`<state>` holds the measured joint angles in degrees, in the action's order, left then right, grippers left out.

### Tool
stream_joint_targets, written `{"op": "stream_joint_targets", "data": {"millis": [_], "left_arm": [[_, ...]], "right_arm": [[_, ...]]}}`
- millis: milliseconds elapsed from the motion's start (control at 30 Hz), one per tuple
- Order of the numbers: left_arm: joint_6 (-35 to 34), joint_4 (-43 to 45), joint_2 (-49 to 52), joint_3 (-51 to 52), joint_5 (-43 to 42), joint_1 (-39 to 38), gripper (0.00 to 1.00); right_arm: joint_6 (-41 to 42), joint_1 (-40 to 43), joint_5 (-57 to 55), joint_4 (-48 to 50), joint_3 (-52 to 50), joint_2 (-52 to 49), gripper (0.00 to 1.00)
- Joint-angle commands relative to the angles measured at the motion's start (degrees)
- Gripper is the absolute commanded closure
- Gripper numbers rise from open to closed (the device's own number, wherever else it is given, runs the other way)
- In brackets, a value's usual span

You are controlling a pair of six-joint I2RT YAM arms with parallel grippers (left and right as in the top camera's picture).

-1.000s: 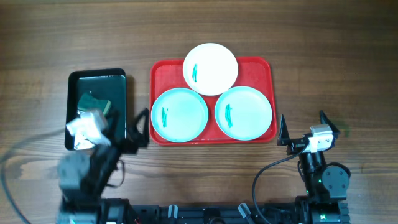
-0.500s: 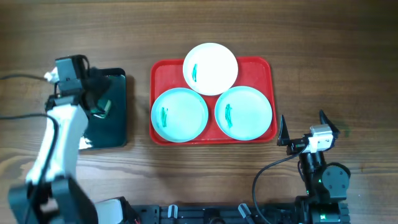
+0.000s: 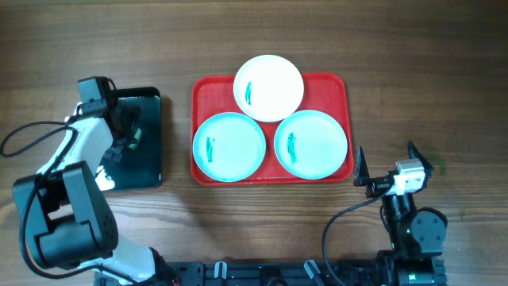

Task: Clean dirty plates on tray and stack at the side
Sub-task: 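Reach the left gripper into the black tray and grasp the sponge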

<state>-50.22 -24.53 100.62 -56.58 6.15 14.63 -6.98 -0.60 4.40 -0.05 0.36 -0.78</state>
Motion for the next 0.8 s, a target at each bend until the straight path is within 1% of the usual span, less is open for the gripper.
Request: {"op": "stream_joint_targets", "data": {"millis": [0, 33, 133, 167, 200, 233, 300, 333, 367, 400, 433, 467, 500, 533, 633, 667, 700, 733, 767], "left_arm": [[-1.25, -1.46, 1.31, -0.2, -2.91, 0.22, 0.14], [-1.25, -1.79, 1.31, -0.2, -2.91, 0.22, 0.19], [-1.22, -3.61, 1.31, -0.15, -2.91, 0.22, 0.45], [-1.25, -4.07, 1.31, -0.07, -2.93, 0.22, 0.51], [-1.25, -4.9, 1.31, -0.07, -2.93, 0.22, 0.59], [-1.25, -5.53, 1.31, -0.04, -2.93, 0.22, 0.61], [-1.25, -7.02, 1.29, -0.04, -3.17, 0.22, 0.71], [-1.25, -7.52, 1.29, -0.04, -3.37, 0.22, 0.8], [-1.25, -8.15, 1.29, -0.04, -3.37, 0.22, 0.94], [-1.25, -8.31, 1.29, -0.04, -3.37, 0.24, 0.96], [-1.25, -8.35, 1.29, -0.04, -3.37, 0.22, 0.95], [-1.25, -8.31, 1.29, -0.04, -3.34, 0.22, 0.66], [-1.25, -8.28, 1.29, -0.04, -3.34, 0.24, 0.14], [-1.25, -8.28, 1.29, -0.04, -3.34, 0.24, 0.0], [-1.25, -8.52, 1.29, -0.04, -3.61, 0.22, 0.0], [-1.25, -9.01, 1.29, -0.04, -3.91, 0.22, 0.08], [-1.25, -9.53, 1.29, -0.04, -4.31, 0.22, 0.18], [-1.25, -9.88, 1.29, -0.04, -4.44, 0.22, 0.35], [-1.25, -10.14, 1.29, -0.04, -4.46, 0.22, 0.44]], "right_arm": [[-0.46, -0.24, -0.76, 0.09, -0.04, 0.35, 0.0], [-0.46, -0.24, -0.79, 0.09, -0.04, 0.35, 0.0], [-0.44, -0.24, -0.79, 0.09, -0.04, 0.35, 0.0], [-0.46, -0.24, -0.79, 0.09, -0.04, 0.35, 0.0], [-0.46, -0.24, -0.79, 0.09, -0.04, 0.35, 0.0], [-0.46, -0.24, -0.79, 0.09, -0.04, 0.35, 0.0], [-0.46, -0.24, -0.79, 0.09, -0.04, 0.35, 0.0], [-0.46, -0.24, -0.79, 0.09, -0.04, 0.35, 0.0], [-0.46, -0.24, -0.76, 0.09, -0.04, 0.35, 0.0], [-0.48, -0.24, -0.79, 0.09, -0.04, 0.35, 0.0], [-0.44, -0.24, -0.79, 0.09, -0.04, 0.35, 0.0], [-0.48, -0.24, -0.79, 0.09, -0.04, 0.35, 0.0], [-0.46, -0.24, -0.79, 0.09, -0.04, 0.35, 0.01], [-0.48, -0.24, -0.79, 0.09, -0.04, 0.35, 0.0], [-0.46, -0.24, -0.79, 0.09, -0.04, 0.35, 0.0], [-0.46, -0.24, -0.79, 0.09, -0.04, 0.35, 0.0], [-0.46, -0.24, -0.79, 0.09, -0.04, 0.35, 0.0], [-0.46, -0.24, -0.79, 0.09, -0.04, 0.35, 0.0], [-0.48, -0.24, -0.76, 0.09, -0.04, 0.35, 0.0]]}}
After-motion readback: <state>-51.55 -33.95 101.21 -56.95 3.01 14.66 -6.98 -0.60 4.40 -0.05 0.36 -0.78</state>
